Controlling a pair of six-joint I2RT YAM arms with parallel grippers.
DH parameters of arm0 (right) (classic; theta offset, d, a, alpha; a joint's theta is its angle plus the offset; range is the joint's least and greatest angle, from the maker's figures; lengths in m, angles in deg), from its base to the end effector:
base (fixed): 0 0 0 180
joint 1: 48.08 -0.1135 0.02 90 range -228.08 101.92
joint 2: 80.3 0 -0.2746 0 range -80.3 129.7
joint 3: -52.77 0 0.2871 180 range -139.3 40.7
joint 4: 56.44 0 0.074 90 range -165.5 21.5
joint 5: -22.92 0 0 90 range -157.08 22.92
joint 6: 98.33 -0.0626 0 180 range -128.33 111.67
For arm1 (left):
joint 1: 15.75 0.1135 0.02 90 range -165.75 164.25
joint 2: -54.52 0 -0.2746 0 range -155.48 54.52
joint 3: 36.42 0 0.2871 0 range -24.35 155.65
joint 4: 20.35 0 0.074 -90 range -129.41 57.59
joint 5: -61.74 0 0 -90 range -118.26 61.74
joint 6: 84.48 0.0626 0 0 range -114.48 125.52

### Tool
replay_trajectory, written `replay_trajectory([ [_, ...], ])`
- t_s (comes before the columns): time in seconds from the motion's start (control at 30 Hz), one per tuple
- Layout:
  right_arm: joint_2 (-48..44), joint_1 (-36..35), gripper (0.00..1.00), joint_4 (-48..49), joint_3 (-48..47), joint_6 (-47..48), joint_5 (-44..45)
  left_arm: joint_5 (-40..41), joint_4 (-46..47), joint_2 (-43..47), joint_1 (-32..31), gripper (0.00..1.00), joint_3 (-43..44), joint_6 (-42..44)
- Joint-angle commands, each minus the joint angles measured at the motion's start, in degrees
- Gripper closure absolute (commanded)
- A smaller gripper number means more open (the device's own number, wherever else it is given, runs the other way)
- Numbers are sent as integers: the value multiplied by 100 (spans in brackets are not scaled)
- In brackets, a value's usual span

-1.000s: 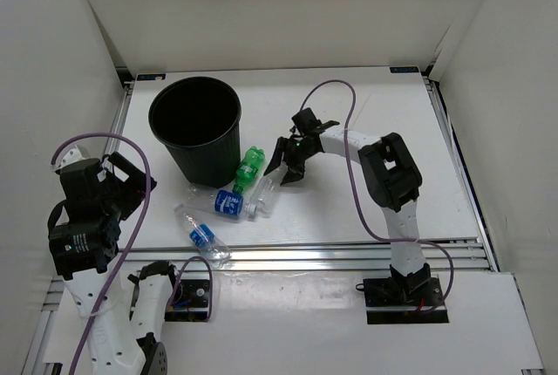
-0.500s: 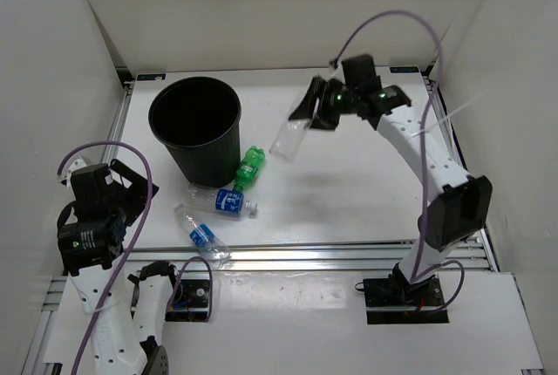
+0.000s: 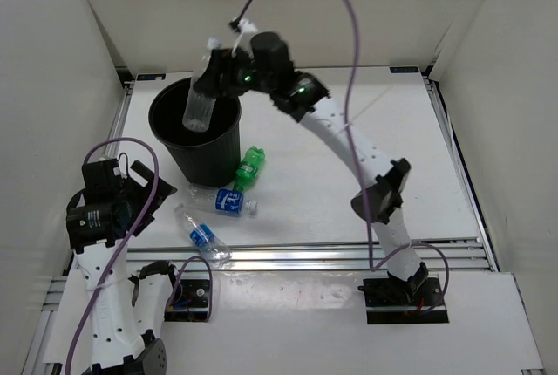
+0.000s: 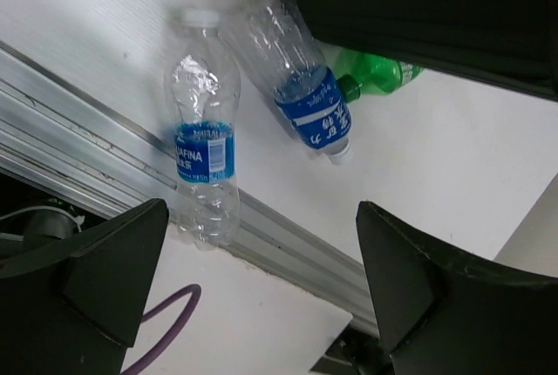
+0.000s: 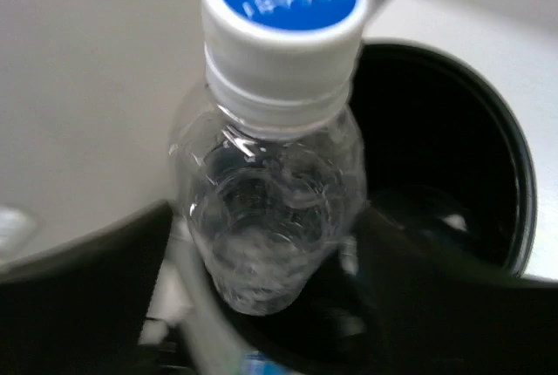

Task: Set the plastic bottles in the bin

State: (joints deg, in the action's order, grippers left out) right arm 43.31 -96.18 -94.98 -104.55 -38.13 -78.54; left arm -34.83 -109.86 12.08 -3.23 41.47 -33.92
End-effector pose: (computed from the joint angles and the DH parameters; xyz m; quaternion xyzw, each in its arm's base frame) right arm 0.3552 0.4145 0.4901 -0.1832 0.7125 0.4804 0.4774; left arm 0.1296 0.0214 0.3551 -0.4001 0.8614 -0.1247 0.2869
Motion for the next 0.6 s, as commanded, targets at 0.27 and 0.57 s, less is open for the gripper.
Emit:
replay_trajectory([
  [0.27, -2059, -719, 0, 584, 567, 1679, 1673, -785, -429, 753, -30, 0, -1079, -415],
  [0.57, -3341, -719, 0, -1359, 1348, 1012, 1060, -997, 492, 1518, -30, 1, -3055, -1372],
])
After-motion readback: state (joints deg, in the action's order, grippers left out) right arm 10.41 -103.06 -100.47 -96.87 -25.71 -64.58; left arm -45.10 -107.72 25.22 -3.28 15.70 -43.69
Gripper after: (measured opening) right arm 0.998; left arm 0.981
